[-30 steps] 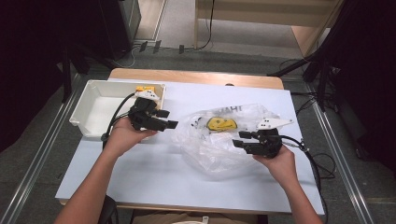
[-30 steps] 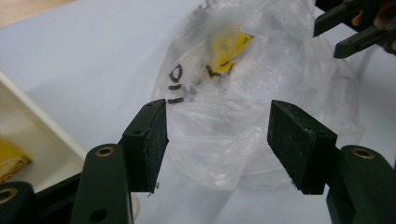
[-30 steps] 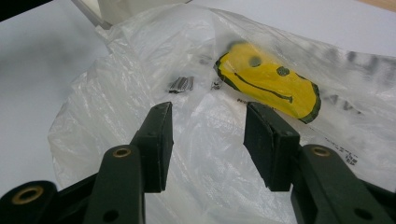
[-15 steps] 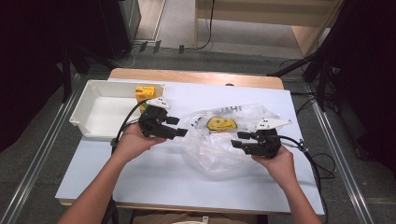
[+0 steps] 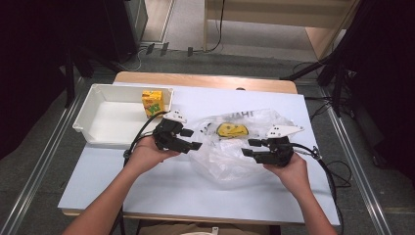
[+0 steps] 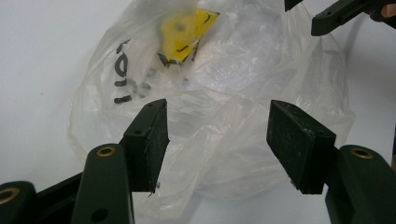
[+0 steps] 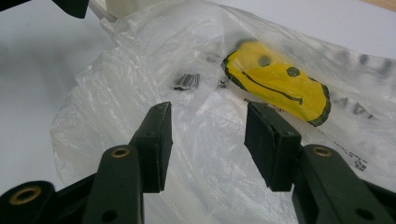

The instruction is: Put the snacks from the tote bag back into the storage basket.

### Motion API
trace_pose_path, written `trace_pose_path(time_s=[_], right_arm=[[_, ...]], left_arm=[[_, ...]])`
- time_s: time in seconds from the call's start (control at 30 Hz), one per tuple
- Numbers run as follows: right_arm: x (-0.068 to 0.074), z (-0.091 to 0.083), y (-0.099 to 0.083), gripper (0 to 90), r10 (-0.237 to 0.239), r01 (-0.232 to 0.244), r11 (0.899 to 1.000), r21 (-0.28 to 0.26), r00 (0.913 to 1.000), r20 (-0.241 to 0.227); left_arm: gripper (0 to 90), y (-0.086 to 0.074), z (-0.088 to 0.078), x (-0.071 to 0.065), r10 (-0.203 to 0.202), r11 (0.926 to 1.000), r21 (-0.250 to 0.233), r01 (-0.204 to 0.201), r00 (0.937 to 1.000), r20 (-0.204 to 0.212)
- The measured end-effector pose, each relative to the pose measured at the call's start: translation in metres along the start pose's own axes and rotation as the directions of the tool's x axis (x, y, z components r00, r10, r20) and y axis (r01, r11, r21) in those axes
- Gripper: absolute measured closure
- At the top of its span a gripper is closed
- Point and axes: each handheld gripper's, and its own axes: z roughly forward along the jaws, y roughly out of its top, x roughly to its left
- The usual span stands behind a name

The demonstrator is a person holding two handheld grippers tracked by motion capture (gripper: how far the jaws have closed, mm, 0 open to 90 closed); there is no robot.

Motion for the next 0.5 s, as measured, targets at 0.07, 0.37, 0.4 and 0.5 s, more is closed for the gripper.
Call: trace_pose_path(time_s=[0.07,0.37,0.4,0.5], right_arm=[[-0.0001,0.0003,-0.0001,52.1,0.0,0.0,1.0,0.003,1.0,0.001],[-0.0009,0.0002,-0.0006,51.4,-0.011,0.011,1.0,0.005,0.9999,0.007],[-0.0011,-0.0001,-0.0006,51.4,-0.013,0.013,1.0,0.006,0.9999,0.007],[-0.0012,-0.0008,-0.0008,51.3,-0.016,0.016,1.0,0.007,0.9998,0.009]], left_arm=[[39.5,-0.0005,0.0006,0.0007,0.006,1.0,0.002,-0.006,1.0,-0.003],[39.1,-0.0023,0.0029,0.0027,0.012,0.9999,0.01,-0.012,0.9998,-0.016],[39.1,-0.0023,0.0029,0.0028,0.013,0.9999,0.006,-0.013,0.9998,-0.017],[39.2,-0.0023,0.0018,0.002,0.02,0.9998,-0.009,-0.02,0.9996,-0.02]])
